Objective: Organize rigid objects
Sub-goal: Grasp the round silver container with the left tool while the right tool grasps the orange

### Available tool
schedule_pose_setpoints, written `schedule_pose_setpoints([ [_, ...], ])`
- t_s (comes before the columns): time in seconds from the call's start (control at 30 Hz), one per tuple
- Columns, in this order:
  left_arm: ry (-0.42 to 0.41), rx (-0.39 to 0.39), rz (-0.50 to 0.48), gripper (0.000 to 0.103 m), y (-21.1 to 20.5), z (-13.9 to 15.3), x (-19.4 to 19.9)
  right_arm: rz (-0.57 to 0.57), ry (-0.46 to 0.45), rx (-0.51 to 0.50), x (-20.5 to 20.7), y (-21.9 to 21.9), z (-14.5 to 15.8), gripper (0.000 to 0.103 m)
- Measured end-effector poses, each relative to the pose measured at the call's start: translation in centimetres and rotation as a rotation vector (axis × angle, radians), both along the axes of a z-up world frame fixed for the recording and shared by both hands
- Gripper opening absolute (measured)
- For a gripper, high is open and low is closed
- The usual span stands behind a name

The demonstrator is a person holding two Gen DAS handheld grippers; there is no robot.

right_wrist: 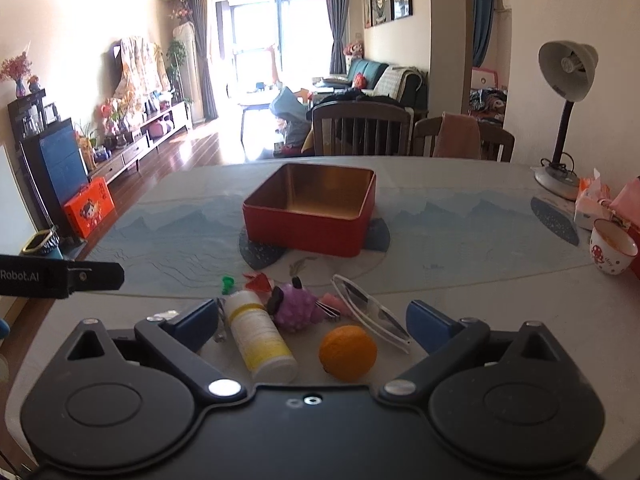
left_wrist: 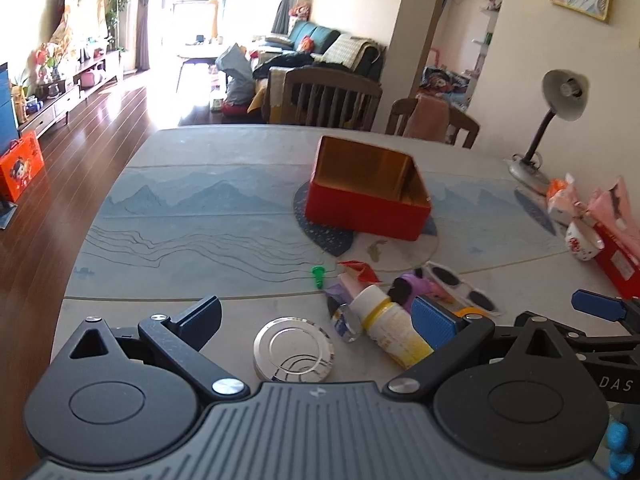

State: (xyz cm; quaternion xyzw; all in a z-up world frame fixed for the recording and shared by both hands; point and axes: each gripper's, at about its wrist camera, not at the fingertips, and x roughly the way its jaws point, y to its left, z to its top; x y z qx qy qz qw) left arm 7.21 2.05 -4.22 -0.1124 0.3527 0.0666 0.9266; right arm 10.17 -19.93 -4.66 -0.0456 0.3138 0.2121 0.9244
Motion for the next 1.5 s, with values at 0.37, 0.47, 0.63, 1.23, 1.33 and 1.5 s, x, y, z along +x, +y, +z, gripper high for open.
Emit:
schedule_pose_setpoints([
  [0.37, 0.179, -0.021, 0.027, 0.102, 0.6, -6.1, 4.4, 0.068, 0.125, -0.102, 4.0, -0.4, -5.0, 0.084],
  [0.47, 0.214, 0.002, 0.047, 0.102, 0.6, -7.6, 5.4, 0.063, 0.158, -0.112, 4.7, -0.7, -5.6, 0.080],
  [0.63, 0.238, 0.036, 0.055, 0.102, 0.4, -9.1, 6.2, 0.077, 0.179, -0.130, 5.4, -0.7, -6.0, 0.080],
  [1.23, 0.279, 0.043, 0.082, 0.090, 0.0, -11.1, 7.4, 0.135, 0.215, -0.182, 7.0, 0.3, -7.7, 0.065],
  [1.33, 0.275, 0.035, 0.067, 0.080, -0.3, -11.1, 7.3, 0.131, 0.216, -0.192, 7.1, 0.3, -8.0, 0.060],
  [1.5, 0.271, 0.041, 0.067, 0.077, -0.5, -11.1, 7.3, 0.128, 0.214, -0.191, 7.3, 0.1, -8.1, 0.054],
])
